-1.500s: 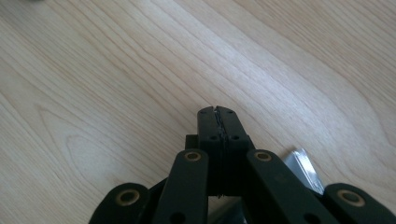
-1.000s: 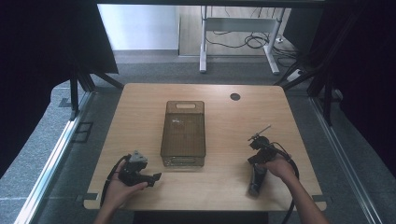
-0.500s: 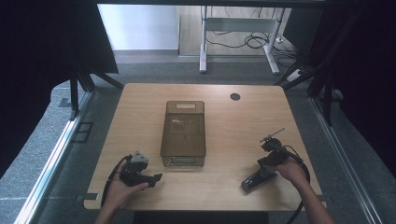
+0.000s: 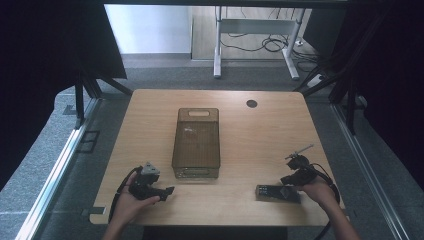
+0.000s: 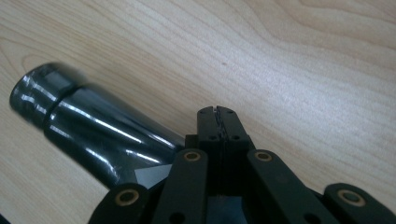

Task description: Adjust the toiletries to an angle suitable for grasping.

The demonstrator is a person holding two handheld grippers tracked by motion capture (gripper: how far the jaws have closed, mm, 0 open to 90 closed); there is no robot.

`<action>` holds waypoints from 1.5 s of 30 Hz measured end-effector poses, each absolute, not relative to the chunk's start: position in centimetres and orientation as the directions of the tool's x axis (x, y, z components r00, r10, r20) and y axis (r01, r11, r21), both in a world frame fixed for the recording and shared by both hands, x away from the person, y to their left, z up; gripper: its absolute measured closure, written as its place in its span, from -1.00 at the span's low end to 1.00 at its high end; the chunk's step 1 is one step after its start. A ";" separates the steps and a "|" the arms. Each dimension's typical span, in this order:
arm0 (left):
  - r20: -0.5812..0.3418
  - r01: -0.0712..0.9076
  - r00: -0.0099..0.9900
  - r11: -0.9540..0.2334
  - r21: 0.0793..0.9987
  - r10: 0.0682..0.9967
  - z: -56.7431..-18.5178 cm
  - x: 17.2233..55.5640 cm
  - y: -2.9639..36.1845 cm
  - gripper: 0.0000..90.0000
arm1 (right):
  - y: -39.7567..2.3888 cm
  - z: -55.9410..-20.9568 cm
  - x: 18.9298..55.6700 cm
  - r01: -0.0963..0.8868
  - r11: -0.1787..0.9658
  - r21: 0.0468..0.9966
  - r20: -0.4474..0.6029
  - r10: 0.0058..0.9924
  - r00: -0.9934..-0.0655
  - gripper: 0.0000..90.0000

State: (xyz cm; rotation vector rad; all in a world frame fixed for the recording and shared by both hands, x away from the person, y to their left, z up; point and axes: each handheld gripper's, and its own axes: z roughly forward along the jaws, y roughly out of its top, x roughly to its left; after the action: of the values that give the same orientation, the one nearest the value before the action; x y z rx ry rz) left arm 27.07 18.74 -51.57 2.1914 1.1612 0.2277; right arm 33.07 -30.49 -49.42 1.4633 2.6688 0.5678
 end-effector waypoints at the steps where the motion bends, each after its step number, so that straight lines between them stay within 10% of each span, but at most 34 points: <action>1: -0.137 0.681 0.594 -0.406 0.609 0.792 -51.6 27.1 18.7 -0.46 | -30.6 -49.4 33.0 0.808 0.482 0.337 0.138 0.824 -0.549 0.98; 23: -0.132 0.681 0.598 -0.415 0.603 0.790 -51.8 27.1 18.4 -0.46 | -24.0 -48.1 28.6 0.671 0.628 0.395 0.182 0.662 -0.727 0.98; 45: -0.124 0.678 0.601 -0.422 0.602 0.789 -51.8 27.1 18.4 -0.46 | -22.7 -49.3 31.5 0.687 0.597 0.415 0.148 0.701 -0.698 0.96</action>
State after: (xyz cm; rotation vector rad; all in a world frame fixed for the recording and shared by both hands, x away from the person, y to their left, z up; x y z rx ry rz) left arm 27.10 18.38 -51.83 2.2118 1.1545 0.2348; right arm 31.53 -22.68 -49.28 1.2085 2.7800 0.7017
